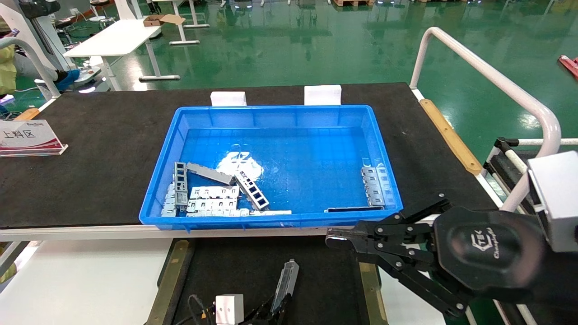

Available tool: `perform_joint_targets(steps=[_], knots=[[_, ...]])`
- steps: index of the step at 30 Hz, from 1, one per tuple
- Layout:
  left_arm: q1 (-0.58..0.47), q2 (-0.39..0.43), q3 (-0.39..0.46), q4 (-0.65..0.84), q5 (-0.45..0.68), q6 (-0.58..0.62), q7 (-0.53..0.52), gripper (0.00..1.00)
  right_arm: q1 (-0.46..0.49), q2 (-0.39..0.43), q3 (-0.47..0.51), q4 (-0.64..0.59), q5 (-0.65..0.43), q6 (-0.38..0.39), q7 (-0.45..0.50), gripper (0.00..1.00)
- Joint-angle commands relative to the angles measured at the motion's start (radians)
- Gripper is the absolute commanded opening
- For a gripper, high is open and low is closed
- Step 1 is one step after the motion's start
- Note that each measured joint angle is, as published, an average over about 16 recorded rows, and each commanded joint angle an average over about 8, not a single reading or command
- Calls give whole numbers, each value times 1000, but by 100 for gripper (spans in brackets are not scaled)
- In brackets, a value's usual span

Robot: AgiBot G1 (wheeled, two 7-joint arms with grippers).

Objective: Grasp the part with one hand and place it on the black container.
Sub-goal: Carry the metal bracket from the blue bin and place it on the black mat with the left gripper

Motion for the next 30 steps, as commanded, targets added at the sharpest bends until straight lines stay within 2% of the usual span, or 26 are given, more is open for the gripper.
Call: perform_joint_targets(steps=[1,9,30], knots=[[3,40,-31,12,10,-24,11,0,0,0,0,0,0,0,0,0],[-31,97,-56,76,20,-44,5,0,0,0,0,0,0,0,0,0],[-164,102,110,228,-10,-64,-111,0,0,0,-1,0,0,0,0,0]])
